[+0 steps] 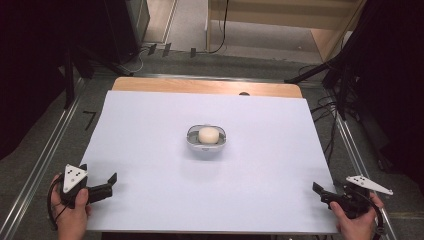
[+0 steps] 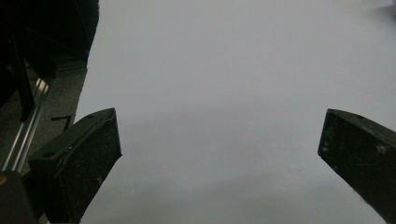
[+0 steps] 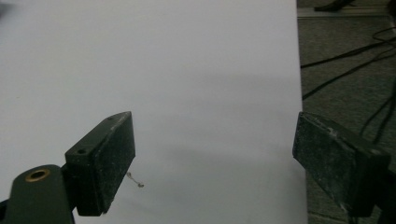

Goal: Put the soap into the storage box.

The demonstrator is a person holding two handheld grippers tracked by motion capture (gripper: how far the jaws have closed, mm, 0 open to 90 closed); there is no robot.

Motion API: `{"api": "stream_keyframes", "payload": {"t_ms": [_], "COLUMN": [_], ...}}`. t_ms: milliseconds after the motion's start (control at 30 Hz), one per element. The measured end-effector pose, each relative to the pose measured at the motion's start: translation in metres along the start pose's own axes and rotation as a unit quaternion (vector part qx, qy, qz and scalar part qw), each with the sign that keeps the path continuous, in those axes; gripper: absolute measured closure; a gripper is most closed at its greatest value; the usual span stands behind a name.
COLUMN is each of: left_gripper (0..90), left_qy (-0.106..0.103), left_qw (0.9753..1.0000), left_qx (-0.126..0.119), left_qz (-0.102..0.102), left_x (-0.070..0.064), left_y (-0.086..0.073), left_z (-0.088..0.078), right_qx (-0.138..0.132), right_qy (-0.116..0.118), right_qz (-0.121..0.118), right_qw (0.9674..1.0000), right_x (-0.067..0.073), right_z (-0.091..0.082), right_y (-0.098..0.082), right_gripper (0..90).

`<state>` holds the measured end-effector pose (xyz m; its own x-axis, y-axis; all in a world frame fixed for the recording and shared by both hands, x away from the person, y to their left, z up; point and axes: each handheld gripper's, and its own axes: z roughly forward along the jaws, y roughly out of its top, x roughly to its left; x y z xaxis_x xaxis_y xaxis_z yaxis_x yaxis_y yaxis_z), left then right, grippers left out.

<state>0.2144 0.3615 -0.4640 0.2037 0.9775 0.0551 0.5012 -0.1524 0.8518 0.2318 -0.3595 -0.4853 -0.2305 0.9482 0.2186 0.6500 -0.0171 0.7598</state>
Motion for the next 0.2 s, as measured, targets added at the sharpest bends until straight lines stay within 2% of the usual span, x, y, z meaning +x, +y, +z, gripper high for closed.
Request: {"api": "stream_keyframes", "payload": {"t_ms": [100, 200], "left_gripper": [0.0, 0.0], "left_qy": [0.0, -0.001], "left_qw": [1.0, 1.0], "left_qx": [0.003, 0.002], "left_qz": [0.0, -0.002], "left_x": [0.0, 0.0004], "left_y": [0.0002, 0.0002], "left_z": [0.0002, 0.0002], "right_qx": [0.0, 0.002], "right_qy": [0.012, 0.004], "right_qz": [-0.001, -0.017], "right_qw": [0.9999, 0.9998], "right_x": [-0.0002, 0.0048], "right_z": [-0.0001, 0.0], "right_y": [0.0008, 0.002], "right_gripper": [14.0, 14.0]}}
